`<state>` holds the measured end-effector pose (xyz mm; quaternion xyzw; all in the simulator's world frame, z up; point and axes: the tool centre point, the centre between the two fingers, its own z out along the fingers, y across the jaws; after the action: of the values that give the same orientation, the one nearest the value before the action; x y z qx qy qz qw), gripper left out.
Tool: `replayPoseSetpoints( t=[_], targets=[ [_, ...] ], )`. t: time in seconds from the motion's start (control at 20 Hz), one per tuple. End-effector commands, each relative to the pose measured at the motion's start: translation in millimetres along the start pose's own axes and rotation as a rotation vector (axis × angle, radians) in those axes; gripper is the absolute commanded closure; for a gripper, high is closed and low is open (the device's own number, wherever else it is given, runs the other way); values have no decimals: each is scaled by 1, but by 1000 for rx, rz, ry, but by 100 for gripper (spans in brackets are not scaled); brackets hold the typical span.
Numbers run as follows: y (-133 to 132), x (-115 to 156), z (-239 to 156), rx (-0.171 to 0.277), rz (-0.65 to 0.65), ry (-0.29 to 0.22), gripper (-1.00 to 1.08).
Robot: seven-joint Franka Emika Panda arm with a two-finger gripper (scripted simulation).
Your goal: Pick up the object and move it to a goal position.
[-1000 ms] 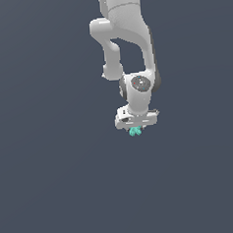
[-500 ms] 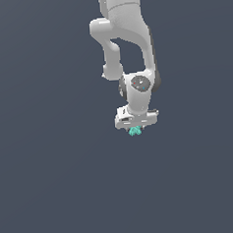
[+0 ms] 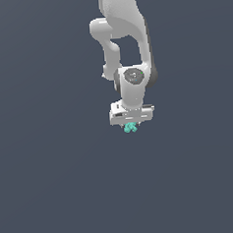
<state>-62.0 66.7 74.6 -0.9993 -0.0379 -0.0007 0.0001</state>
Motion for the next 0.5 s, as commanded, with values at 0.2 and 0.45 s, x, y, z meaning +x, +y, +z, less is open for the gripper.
replayPoseSetpoints(
  t=[0.2, 0.45],
  targets=[
    [38, -7, -46, 1, 0, 0, 108],
    [76, -15, -93, 2, 0, 0, 108]
  ],
)
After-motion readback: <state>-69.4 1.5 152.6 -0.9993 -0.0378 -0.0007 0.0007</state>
